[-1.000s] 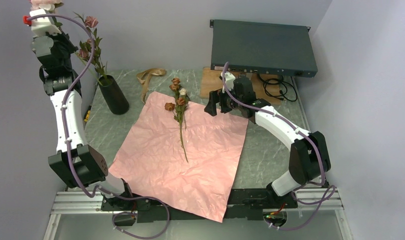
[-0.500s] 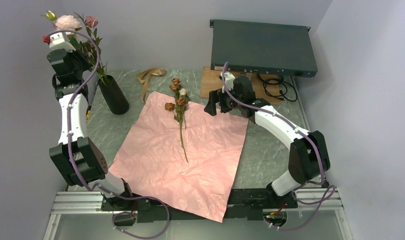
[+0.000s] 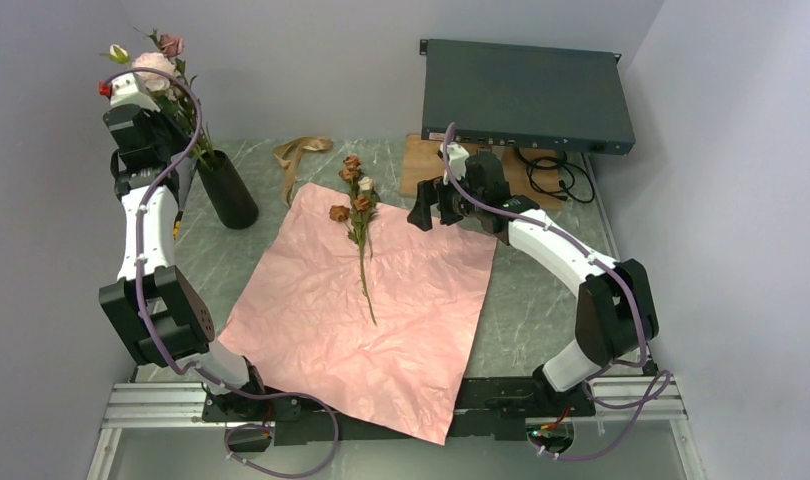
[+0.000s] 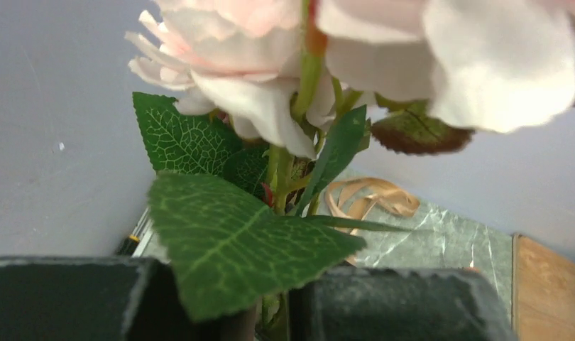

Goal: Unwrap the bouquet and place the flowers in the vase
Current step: Insert the fake flower into the vase.

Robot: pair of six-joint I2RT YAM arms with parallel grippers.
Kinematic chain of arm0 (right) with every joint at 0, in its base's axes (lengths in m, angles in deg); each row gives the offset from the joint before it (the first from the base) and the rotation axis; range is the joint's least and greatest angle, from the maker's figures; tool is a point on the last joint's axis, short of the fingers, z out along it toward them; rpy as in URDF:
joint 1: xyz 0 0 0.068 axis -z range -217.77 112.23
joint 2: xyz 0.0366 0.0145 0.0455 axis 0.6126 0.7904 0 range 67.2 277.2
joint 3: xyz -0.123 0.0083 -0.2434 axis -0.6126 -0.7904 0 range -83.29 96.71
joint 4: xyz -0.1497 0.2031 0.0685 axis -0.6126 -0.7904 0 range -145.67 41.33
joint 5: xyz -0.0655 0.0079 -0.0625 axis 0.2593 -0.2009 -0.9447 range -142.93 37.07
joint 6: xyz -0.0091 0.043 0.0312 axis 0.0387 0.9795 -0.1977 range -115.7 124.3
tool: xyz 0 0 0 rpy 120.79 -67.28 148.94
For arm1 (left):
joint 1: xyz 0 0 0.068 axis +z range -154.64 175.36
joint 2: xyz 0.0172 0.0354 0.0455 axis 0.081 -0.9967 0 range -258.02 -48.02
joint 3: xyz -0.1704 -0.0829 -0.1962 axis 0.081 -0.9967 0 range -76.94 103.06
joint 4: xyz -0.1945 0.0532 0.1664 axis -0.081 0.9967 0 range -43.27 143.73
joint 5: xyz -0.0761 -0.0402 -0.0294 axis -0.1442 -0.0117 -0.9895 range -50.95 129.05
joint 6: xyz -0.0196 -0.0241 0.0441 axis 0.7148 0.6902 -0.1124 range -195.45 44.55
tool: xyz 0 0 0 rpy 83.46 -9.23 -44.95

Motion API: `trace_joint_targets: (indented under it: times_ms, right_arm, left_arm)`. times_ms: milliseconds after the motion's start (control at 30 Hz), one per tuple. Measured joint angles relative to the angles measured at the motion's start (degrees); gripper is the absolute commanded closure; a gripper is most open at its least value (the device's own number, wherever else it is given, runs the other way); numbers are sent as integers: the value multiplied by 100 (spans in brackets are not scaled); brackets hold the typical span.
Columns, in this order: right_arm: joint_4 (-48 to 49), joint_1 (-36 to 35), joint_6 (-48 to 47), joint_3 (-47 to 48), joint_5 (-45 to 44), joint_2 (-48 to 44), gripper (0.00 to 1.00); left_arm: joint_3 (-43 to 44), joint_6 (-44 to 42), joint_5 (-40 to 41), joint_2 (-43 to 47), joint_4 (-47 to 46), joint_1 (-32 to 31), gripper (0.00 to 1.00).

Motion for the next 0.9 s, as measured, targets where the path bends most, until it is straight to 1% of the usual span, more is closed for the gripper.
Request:
trace_joint_targets:
  times_ms: [233, 333, 400, 600, 667, 733, 833, 900]
  right_arm:
    - [-2, 0, 0, 37, 0, 46, 0]
    - [-4, 0, 0, 37, -2, 46, 0]
    - [-9, 0, 0, 37, -2, 46, 0]
    - [-24, 0, 2, 37, -2, 46, 0]
    - [-22, 0, 2, 37, -2, 46, 0]
    - [-22, 0, 2, 37, 0, 46, 0]
    - [-24, 0, 2, 37, 7, 46, 0]
    - [-24, 0, 2, 37, 20, 46, 0]
  left_arm:
    - [133, -48, -57, -72, 452, 2, 55]
    - [269, -68, -48, -74, 708, 0, 40]
    - [363, -103, -31, -72, 887, 0, 34]
    - [459, -118, 4, 11, 1300, 0, 23]
    - [396, -109, -9, 155, 1408, 0, 20]
    - [291, -109, -57, 380, 1565, 0, 14]
    - [205, -146, -170, 634, 1790, 0, 7]
    - [195, -186, -271, 774, 1965, 0, 6]
